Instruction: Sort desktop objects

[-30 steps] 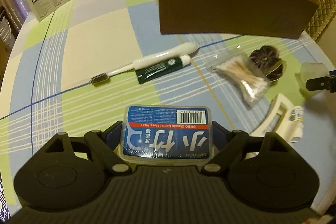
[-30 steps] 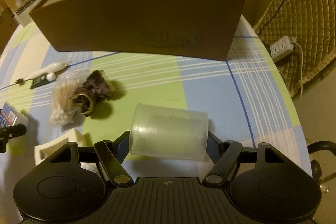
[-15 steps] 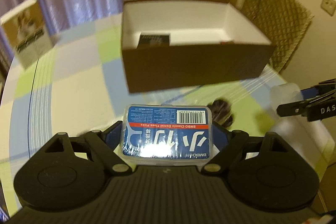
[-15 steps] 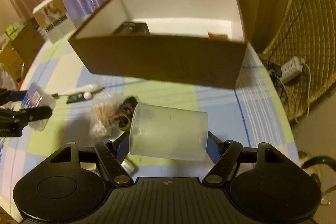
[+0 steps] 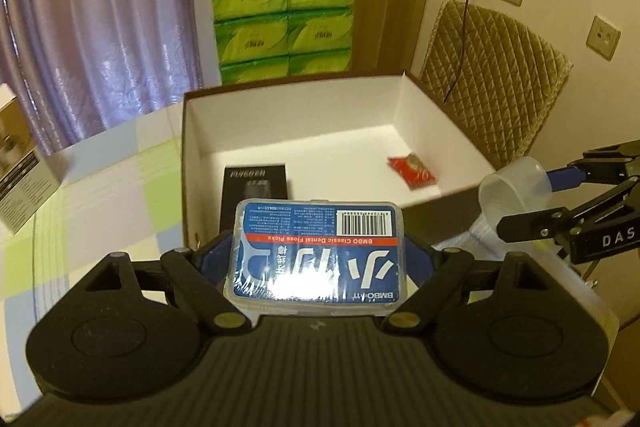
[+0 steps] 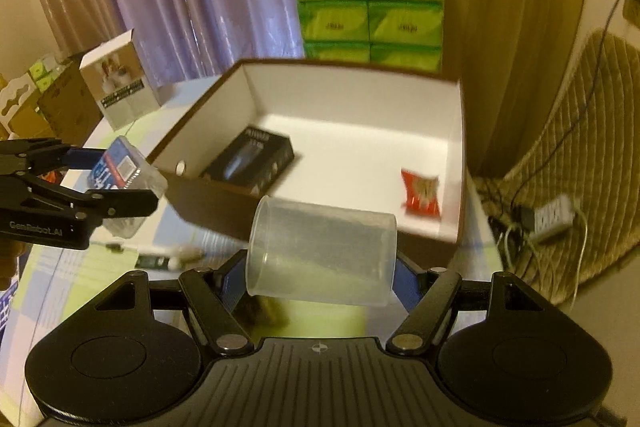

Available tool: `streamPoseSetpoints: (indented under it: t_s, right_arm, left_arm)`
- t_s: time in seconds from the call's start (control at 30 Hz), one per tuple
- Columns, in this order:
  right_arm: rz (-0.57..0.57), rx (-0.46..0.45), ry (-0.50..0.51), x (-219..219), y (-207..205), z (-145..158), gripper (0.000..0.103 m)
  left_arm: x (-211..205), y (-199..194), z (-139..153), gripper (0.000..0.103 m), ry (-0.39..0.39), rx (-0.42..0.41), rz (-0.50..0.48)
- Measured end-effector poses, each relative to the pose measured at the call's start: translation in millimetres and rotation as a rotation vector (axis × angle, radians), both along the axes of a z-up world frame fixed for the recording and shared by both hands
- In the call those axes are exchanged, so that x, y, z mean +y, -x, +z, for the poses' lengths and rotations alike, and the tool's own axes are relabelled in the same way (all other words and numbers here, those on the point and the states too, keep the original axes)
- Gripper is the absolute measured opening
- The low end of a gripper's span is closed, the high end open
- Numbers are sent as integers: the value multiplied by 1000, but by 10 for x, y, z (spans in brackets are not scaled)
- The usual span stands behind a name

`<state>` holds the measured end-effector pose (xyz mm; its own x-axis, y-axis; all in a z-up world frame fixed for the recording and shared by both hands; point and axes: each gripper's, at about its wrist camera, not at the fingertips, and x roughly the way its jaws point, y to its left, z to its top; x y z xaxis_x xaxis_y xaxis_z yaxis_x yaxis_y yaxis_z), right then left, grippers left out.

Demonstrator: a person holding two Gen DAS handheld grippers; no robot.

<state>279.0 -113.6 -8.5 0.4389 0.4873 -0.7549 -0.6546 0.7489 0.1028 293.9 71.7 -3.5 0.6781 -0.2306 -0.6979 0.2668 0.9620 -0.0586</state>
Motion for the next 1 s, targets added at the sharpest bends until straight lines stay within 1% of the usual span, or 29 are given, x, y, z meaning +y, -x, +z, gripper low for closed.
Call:
streamPoseSetpoints:
  t_s: [0.13, 0.2, 0.33, 0.47, 0.63, 0.73, 1.0]
  right_arm:
    - [7, -27, 21, 106, -216, 46, 70]
    - [9, -30, 34, 157, -323, 36, 70]
    - [10, -35, 68, 256, -528, -34, 70]
    - [6, -21, 98, 335, -745, -129, 70]
    - [32, -10, 137, 404, -951, -256, 70]
    - [68, -1, 167, 423, -1040, -355, 70]
    - [148, 11, 249, 517, -1208, -541, 70]
  left_arm:
    - [-47, -242, 48, 84, 6, -8, -19]
    - [-82, -371, 51, 84, 7, 1, -21]
    - [-170, -589, 39, 84, -5, 7, -35]
    - [-256, -808, -8, 84, -12, 20, -53]
    - [-378, -1072, -146, 84, -34, 54, -80]
    - [-446, -1192, -257, 84, -51, 72, -113]
    - [-529, -1424, -546, 84, -108, 127, -177]
